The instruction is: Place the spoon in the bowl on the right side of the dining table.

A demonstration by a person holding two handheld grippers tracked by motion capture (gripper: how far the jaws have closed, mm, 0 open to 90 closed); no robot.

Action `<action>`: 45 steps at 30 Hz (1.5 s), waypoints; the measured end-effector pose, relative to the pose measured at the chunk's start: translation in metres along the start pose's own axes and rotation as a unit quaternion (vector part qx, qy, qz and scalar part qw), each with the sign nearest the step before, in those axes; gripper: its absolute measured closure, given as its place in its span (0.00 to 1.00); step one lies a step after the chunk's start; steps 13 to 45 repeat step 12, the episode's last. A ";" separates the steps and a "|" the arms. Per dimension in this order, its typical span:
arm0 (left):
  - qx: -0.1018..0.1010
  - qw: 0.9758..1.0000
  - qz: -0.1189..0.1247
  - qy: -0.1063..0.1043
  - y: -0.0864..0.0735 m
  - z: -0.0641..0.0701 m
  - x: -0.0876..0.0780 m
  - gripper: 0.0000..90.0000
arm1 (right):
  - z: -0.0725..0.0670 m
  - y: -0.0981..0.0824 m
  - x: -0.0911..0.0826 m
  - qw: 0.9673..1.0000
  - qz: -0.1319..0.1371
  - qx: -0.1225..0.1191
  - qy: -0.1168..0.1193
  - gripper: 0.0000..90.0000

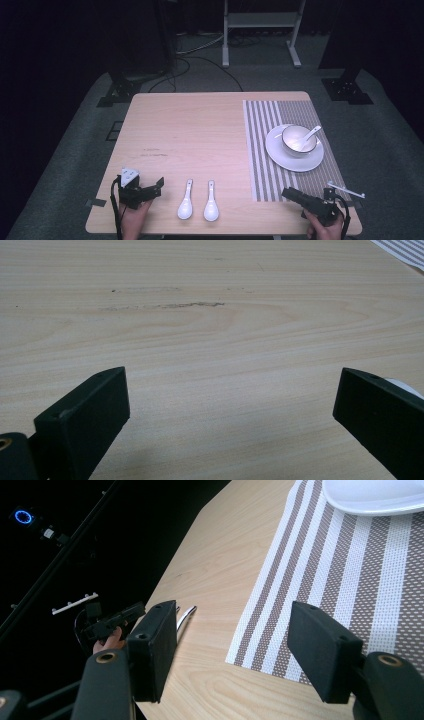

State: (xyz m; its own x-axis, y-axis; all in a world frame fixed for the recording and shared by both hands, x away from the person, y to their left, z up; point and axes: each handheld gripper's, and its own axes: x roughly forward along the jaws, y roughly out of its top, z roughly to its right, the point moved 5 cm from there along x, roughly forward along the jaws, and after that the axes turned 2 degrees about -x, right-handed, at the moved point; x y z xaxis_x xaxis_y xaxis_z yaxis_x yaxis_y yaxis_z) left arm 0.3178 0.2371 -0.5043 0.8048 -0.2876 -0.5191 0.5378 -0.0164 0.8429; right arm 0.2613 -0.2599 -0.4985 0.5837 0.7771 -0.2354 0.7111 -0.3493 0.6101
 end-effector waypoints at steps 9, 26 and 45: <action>-0.002 1.000 0.000 -0.001 0.000 0.000 0.000 0.00 | 0.000 -0.004 0.002 1.000 -0.004 -0.003 0.002 0.39; -0.002 1.000 0.000 -0.001 0.000 0.000 0.000 0.00 | 0.000 -0.004 0.002 1.000 -0.004 -0.005 0.000 0.39; -0.002 1.000 0.000 -0.001 0.000 0.000 0.000 0.00 | 0.000 -0.004 0.002 1.000 -0.004 -0.005 0.000 0.39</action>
